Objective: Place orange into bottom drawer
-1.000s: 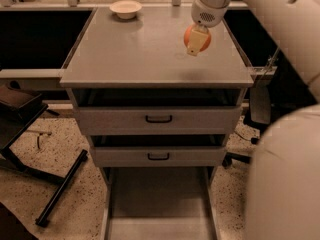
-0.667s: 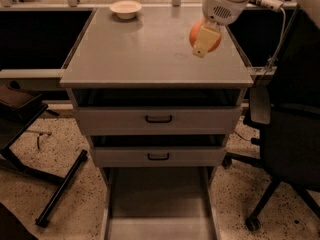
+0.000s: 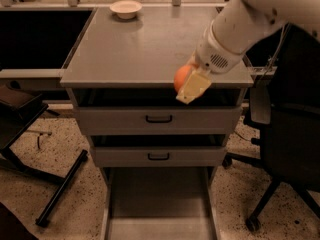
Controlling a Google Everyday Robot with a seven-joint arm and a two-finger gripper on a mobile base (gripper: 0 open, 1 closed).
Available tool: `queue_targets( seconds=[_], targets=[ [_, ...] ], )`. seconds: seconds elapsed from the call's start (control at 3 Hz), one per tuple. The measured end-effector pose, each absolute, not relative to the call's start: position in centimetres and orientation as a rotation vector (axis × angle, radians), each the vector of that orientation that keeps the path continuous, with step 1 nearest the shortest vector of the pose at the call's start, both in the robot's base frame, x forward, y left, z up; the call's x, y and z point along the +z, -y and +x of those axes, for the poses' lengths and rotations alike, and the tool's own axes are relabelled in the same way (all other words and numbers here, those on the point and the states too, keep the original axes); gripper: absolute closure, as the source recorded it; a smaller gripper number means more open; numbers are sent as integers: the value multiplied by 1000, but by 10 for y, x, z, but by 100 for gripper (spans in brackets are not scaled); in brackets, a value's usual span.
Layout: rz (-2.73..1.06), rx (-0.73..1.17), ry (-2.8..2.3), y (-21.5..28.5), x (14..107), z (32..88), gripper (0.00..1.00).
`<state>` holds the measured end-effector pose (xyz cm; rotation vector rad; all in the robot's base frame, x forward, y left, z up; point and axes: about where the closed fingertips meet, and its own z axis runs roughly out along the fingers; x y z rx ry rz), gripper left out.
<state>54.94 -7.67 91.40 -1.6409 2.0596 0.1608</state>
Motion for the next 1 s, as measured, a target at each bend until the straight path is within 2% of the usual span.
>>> queue_targets(
  seconds=[0.33,1.0],
  targets=[
    [-1653,295,-1991,53,868,549,100],
    [-1596,365,-2026,47,836,538,100]
  ],
)
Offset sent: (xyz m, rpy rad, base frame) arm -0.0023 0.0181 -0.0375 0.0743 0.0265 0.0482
